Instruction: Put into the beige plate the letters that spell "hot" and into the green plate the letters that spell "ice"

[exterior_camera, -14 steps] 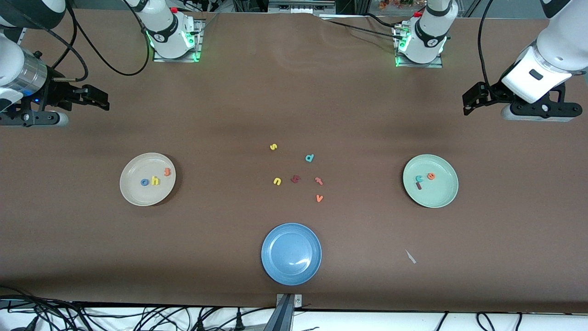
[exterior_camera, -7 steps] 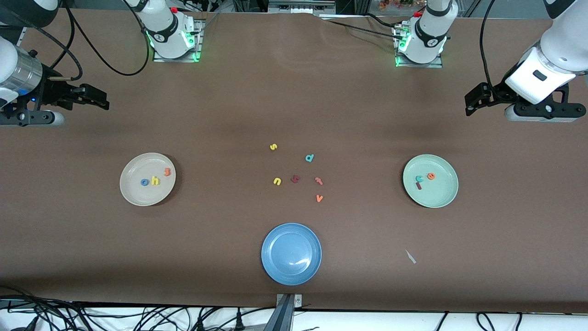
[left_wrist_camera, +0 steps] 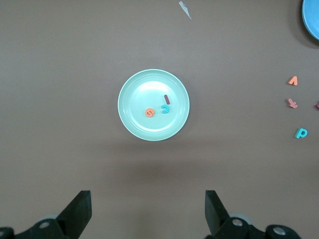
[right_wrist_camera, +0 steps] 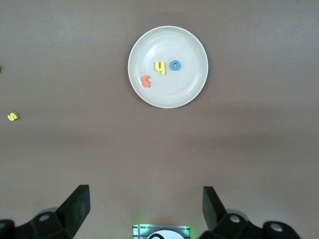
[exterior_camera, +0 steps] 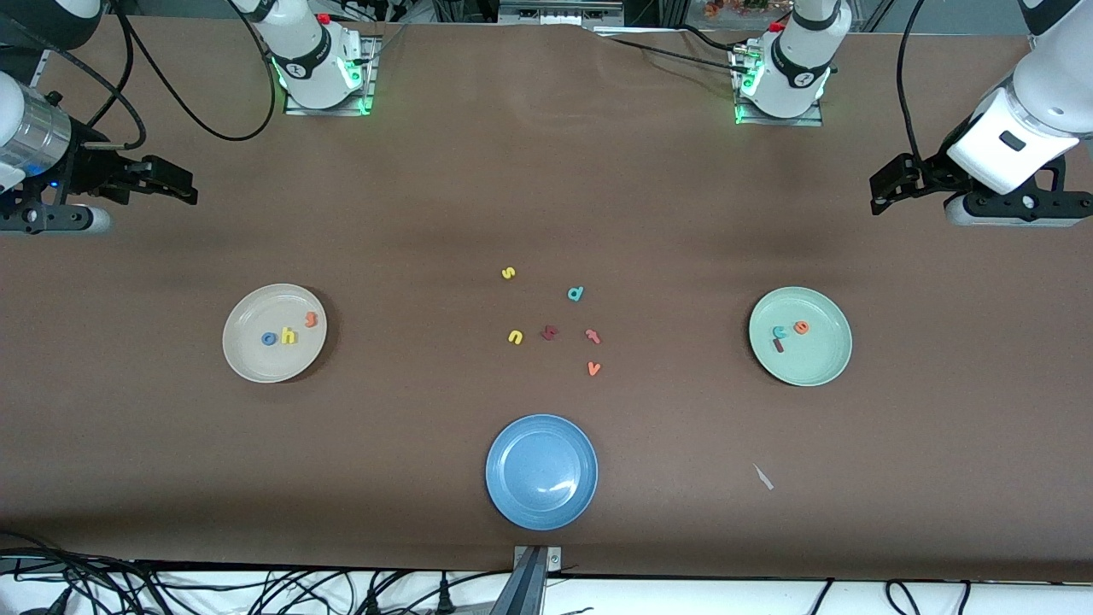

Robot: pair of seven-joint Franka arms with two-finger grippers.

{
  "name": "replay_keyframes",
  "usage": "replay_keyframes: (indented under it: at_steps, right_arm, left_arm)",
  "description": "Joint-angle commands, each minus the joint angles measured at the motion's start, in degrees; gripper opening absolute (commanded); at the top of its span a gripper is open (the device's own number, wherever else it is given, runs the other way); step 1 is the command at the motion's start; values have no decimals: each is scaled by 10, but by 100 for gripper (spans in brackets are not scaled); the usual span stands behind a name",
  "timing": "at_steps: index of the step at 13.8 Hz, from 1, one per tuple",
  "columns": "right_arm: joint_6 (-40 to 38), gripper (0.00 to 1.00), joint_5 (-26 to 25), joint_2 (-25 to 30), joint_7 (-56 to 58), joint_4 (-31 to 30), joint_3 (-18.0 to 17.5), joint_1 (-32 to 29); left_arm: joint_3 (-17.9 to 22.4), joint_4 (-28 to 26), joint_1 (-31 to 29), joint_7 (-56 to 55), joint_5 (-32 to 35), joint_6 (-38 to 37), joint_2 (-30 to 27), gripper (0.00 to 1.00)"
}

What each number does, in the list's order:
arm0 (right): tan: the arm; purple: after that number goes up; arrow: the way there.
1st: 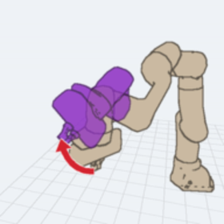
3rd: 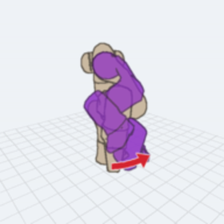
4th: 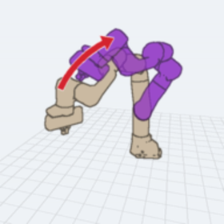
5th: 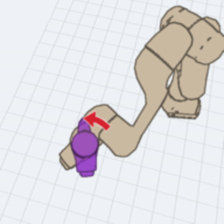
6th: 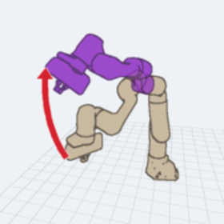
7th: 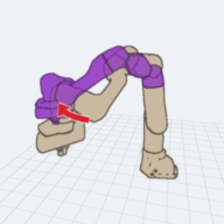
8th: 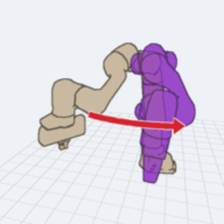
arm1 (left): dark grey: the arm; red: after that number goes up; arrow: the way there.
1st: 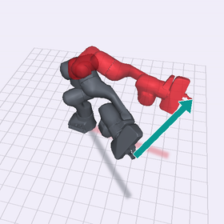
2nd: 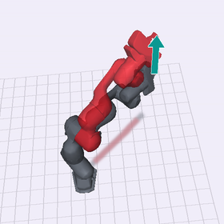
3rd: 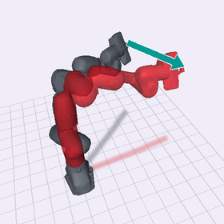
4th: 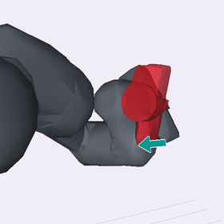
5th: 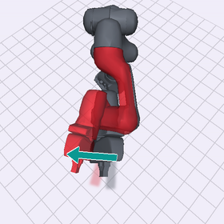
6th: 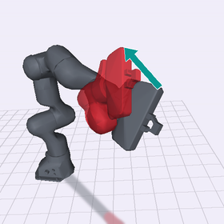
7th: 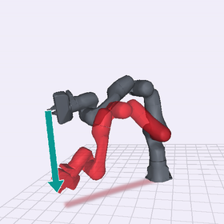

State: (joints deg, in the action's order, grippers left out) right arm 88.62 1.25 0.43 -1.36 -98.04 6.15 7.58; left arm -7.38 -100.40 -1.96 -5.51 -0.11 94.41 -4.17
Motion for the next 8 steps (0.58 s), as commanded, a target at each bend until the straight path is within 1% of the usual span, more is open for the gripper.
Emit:
replay_keyframes:
  at_steps: [1,8]
  right_arm:
    - [-14,100,-4,-4,5,15,-2,-6]
    - [-14,100,-2,-5,6,15,-1,-6]
  left_arm:
    - [-1,11,-4,4,-14,-17,-2,100]
    - [-2,12,-4,4,-14,-26,-2,100]
